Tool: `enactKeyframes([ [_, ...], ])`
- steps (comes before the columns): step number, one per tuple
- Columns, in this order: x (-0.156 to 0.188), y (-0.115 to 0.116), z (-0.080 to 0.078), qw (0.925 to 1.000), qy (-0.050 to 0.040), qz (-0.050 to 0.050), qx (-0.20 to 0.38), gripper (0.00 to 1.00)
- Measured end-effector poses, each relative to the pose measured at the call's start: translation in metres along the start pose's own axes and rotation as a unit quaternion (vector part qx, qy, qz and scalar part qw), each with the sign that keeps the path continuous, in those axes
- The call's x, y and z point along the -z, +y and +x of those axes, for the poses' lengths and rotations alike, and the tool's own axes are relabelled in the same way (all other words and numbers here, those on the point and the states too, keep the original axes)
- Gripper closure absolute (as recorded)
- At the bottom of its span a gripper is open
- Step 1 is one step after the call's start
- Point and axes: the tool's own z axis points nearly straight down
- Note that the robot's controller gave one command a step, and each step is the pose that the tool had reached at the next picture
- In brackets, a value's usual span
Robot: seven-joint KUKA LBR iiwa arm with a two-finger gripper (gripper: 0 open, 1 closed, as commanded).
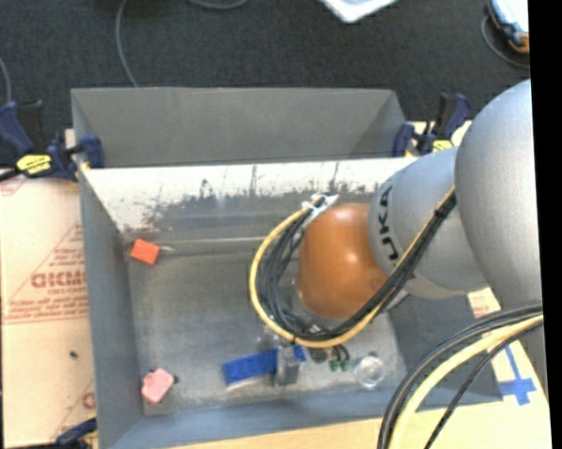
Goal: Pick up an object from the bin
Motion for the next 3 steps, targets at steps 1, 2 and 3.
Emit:
enactKeyframes([
  [1, 0.0000, 0.0000, 0.0000, 1.0000, 0.0000, 0.000, -0.001, 1.00],
  [2, 0.0000, 0.0000, 0.0000, 1.0000, 0.0001, 0.000, -0.001, 1.00],
  [3, 0.0000, 0.0000, 0.0000, 1.0000, 0.0001, 0.000, -0.001, 1.00],
])
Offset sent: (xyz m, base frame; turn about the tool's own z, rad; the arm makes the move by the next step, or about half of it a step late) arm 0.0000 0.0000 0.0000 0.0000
